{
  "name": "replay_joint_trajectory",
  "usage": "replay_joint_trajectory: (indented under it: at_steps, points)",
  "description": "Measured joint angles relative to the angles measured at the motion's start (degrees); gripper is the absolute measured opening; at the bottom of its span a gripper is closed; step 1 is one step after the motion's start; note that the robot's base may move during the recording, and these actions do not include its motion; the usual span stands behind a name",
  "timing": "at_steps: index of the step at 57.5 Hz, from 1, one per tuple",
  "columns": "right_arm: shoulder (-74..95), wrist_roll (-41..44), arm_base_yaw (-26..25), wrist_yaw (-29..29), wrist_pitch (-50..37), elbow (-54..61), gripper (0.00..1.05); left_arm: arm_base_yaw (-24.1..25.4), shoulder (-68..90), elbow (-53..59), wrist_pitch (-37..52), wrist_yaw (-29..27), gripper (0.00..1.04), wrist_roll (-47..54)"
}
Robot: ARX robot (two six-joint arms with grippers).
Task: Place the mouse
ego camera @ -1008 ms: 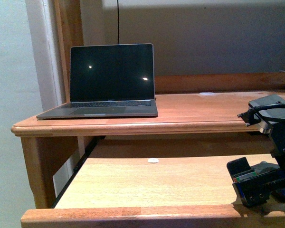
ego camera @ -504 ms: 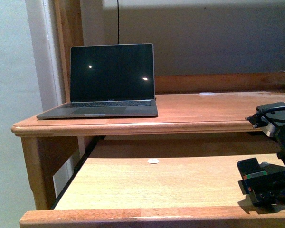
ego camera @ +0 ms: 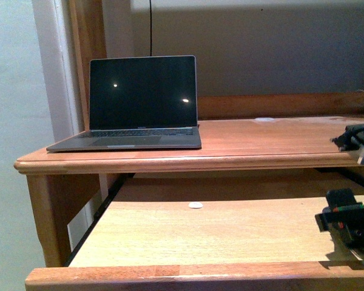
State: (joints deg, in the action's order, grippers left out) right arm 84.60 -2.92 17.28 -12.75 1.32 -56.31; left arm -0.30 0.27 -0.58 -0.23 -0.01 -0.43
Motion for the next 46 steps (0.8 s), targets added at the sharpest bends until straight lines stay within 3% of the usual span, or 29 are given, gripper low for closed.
replay_joint_trajectory:
  at_steps: [17, 46]
  points:
    - [0.46, -0.35, 3.21, -2.58, 4.17, -13.46, 0.56, 0.00, 0.00, 0.00, 0.00, 0.00, 0.97, -0.02]
    - [24.70, 2.49, 10.34, -12.24, 6.43, -41.90, 0.56, 0.00, 0.00, 0.00, 0.00, 0.00, 0.97, -0.02]
